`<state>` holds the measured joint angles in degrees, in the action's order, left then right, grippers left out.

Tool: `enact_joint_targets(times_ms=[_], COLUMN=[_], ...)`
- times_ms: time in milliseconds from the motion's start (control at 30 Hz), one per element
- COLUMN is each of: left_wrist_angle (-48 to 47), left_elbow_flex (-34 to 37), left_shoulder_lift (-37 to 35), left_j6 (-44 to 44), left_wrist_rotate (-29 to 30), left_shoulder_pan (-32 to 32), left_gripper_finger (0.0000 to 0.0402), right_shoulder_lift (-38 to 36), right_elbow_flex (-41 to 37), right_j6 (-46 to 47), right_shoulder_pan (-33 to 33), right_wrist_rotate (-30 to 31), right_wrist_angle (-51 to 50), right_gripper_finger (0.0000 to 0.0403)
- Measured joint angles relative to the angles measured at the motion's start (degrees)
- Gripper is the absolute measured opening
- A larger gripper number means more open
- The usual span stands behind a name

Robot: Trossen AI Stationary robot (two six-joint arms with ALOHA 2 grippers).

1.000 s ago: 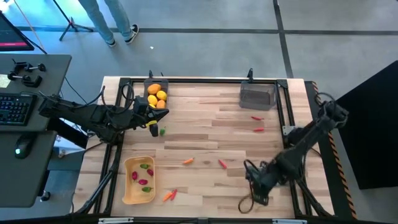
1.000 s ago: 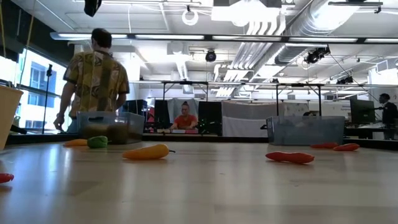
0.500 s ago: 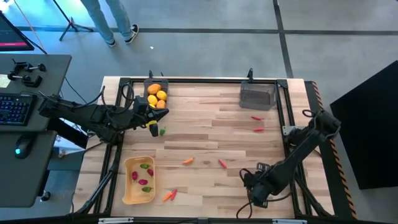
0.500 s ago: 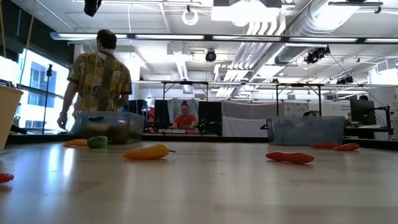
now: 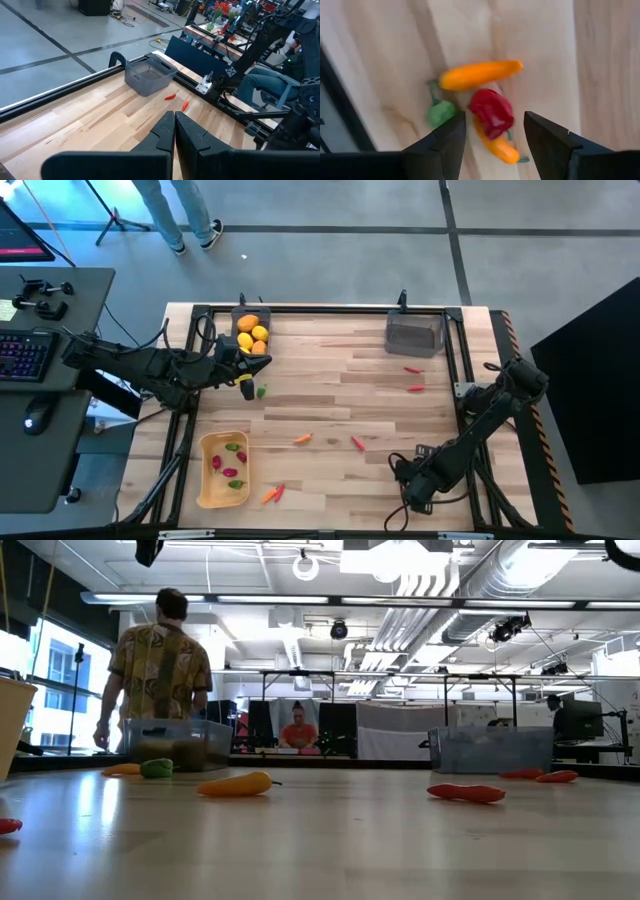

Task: Sort produce into baskets
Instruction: Put the red bell pepper into the yellow bin

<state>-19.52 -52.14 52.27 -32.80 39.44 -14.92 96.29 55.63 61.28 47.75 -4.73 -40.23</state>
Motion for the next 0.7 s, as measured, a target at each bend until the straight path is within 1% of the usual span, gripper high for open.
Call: enact_joint_targets(times_ms=[67,167,333,467,500,567,633,700], left_wrist_angle=[-0.04,-0.18,-0.32,-0.33,-0.32,-0.35,-0.34,-0.41], left_elbow_flex=[0.00,0.00,0.00,0.00,0.00,0.00,0.00,0.00], left_shoulder_lift=[0.00,0.00,0.00,-0.01,-0.10,-0.26,-0.29,-0.26], left_j6=[0.01,0.03,0.11,4.23,5.41,6.85,6.95,7.11], left_wrist_rotate=[0.00,0.01,0.74,0.49,-0.10,-0.48,-0.58,-0.61], left_shoulder_pan=[0.00,0.00,0.00,0.00,0.00,0.00,-0.02,-0.02], left_gripper_finger=[0.0000,0.0000,0.0000,0.0000,0.0000,0.0000,0.0000,0.0000], right_shoulder_lift=[0.00,0.05,0.04,-1.34,-2.39,-5.15,-8.44,-11.97], right_elbow_flex=[-0.39,-0.36,-0.34,0.55,1.11,2.41,4.01,5.89], right_j6=[0.17,-0.05,0.29,-0.08,-0.21,0.51,2.15,4.62], right_shoulder_pan=[0.00,-0.01,-1.29,-2.68,-2.92,-3.40,-3.97,-4.97], right_wrist_rotate=[0.06,0.39,1.44,0.12,0.21,2.03,5.97,12.16], right_wrist_angle=[-0.70,-1.04,-1.04,-2.66,-3.84,-7.58,-12.40,-16.21], right_gripper_finger=[0.0180,0.0154,0.0083,0.0019,0.0012,0.0012,0.0020,0.0020])
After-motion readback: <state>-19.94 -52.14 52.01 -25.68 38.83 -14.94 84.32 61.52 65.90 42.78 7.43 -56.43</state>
